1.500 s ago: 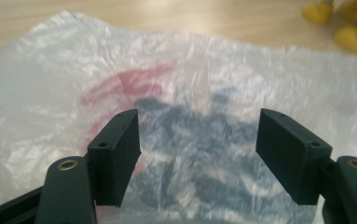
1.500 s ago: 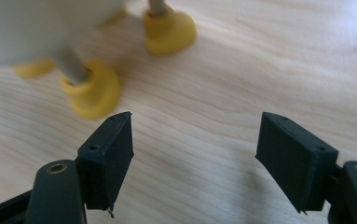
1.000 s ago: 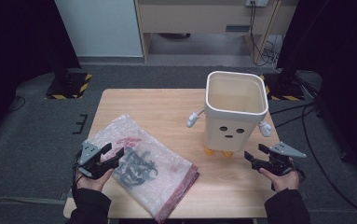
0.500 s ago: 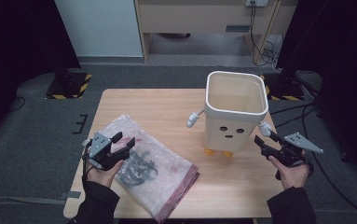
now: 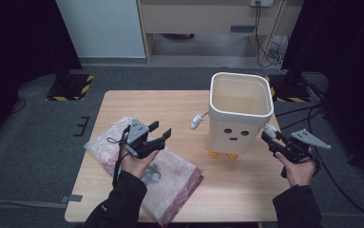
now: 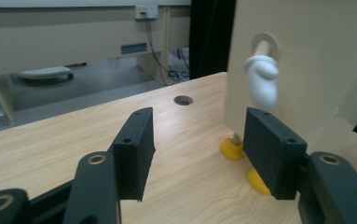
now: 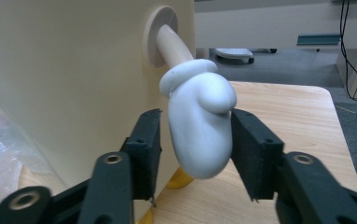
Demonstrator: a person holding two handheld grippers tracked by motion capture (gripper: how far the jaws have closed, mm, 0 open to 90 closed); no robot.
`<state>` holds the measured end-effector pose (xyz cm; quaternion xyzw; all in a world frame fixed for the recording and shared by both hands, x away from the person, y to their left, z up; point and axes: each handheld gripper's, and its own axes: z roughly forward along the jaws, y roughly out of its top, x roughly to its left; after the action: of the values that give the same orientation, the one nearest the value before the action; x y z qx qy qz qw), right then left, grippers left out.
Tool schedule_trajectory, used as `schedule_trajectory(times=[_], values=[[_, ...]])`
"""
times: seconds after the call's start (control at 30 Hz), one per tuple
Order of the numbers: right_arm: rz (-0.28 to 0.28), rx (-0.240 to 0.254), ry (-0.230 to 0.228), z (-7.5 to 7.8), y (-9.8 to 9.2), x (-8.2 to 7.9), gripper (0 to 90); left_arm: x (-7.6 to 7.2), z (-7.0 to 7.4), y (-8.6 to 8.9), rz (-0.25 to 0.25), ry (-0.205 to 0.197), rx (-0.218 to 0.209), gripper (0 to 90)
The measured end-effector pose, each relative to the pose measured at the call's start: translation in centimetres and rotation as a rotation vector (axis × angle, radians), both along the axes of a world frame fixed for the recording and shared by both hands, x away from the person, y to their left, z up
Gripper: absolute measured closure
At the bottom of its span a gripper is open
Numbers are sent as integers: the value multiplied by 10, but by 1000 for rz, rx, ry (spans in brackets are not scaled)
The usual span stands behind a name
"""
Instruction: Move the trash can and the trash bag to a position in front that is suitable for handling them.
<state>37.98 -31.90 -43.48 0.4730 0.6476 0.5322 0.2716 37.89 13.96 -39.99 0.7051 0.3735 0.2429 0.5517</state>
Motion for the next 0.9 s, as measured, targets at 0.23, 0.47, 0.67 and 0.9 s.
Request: schedule_trajectory(times=[0.23,0.47,0.67,0.9], values=[[2,6,2,1,1,0,620,16,-10,-39,-71,15,33,438],[1,7,9,2,0,1,628,32,-10,-68,-100,25,6,478],[8,8,14,3,0,2,631,44,-5,-76,-104,60,-22,626],[5,11,17,3,1,2,636,43,0,-73,-109,85,-39,666]])
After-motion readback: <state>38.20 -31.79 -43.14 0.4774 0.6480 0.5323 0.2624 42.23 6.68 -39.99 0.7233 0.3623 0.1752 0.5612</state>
